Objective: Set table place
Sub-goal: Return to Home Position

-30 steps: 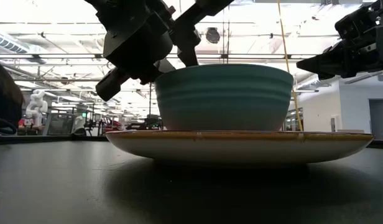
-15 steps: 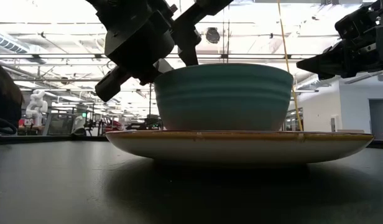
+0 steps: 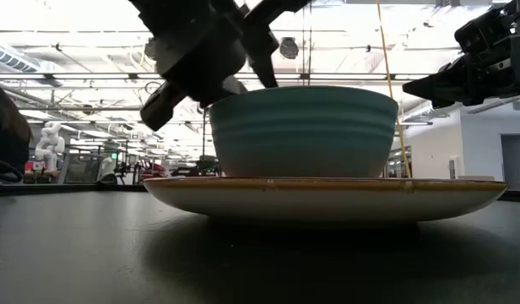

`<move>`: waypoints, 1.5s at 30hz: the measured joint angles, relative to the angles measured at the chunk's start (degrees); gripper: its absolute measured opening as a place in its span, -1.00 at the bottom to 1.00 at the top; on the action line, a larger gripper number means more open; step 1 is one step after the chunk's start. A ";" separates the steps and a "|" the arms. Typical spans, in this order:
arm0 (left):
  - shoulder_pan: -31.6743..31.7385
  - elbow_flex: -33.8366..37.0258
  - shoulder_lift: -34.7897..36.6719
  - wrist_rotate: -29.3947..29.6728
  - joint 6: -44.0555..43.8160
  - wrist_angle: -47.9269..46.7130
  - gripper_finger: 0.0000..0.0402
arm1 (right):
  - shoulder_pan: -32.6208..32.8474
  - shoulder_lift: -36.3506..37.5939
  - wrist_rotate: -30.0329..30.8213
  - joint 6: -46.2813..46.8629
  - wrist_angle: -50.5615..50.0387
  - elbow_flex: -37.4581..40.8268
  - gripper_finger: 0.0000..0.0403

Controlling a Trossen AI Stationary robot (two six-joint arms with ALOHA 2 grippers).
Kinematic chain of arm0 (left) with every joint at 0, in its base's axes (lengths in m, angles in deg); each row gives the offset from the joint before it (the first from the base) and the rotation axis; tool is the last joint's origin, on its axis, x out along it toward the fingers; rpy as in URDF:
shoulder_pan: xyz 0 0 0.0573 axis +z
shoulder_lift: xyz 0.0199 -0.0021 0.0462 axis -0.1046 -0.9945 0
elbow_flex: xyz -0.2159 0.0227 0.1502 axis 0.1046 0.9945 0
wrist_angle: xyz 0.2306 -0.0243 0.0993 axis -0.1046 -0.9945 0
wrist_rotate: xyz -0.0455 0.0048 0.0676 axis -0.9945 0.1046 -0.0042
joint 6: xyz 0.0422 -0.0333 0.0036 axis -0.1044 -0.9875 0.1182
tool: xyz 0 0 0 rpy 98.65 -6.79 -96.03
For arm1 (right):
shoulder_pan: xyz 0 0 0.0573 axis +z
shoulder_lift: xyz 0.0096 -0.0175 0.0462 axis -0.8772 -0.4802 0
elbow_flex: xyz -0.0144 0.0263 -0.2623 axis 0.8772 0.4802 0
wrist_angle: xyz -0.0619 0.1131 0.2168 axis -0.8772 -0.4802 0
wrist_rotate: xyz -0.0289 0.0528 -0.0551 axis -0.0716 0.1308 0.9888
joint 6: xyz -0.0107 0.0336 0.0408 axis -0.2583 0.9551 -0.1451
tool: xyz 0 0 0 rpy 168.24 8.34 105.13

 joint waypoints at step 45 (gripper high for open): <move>5.19 -3.09 25.71 -45.03 -68.17 1.02 -0.99 | -0.01 0.01 0.03 -0.24 0.46 0.00 -1.00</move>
